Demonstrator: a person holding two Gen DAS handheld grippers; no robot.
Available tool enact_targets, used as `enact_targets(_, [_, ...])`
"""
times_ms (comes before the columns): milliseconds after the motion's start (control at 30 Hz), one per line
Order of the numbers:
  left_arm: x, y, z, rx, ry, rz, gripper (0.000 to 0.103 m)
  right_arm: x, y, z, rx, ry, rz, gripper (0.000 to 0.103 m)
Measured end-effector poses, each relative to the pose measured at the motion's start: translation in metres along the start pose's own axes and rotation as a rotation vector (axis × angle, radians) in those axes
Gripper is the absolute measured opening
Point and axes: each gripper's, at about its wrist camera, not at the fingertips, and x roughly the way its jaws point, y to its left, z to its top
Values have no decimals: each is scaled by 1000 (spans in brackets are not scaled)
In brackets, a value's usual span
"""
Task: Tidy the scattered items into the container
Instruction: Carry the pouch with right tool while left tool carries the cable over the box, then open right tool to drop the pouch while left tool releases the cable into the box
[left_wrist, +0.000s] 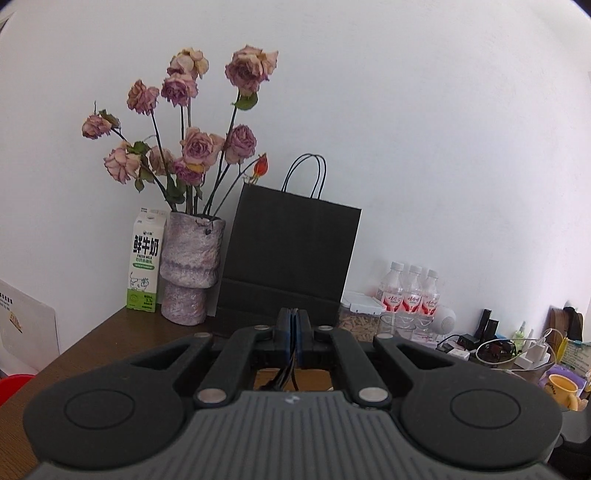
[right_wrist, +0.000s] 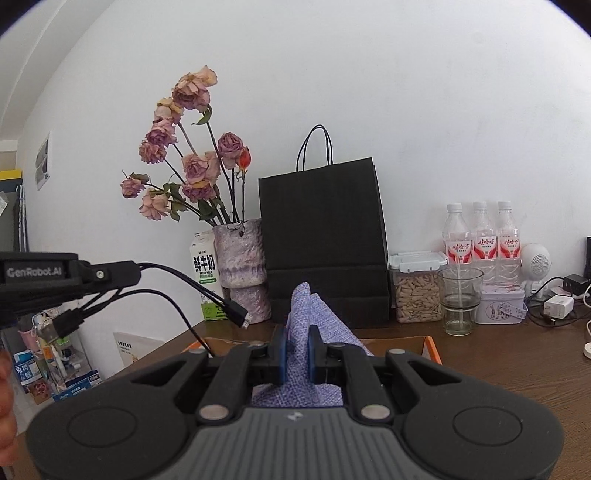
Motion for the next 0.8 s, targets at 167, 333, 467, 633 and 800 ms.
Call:
enact_targets(167, [44, 14, -36, -29, 112, 34, 3, 18, -13, -17, 37, 91, -22, 10])
enact_targets(333, [53, 30, -46, -64, 168, 46, 3, 27, -14, -27, 30, 124, -44, 10])
enact_targets(467, [53, 32, -49, -58, 173, 52, 3, 31, -13, -32, 25, 145, -50, 10])
enact_targets(633, [54, 28, -52, -28, 181, 74, 6, 34, -9, -35, 14, 168, -43, 23])
enact_targets(800, [44, 27, -51, -13, 137, 116, 102, 25, 0, -35, -30, 141, -71, 102])
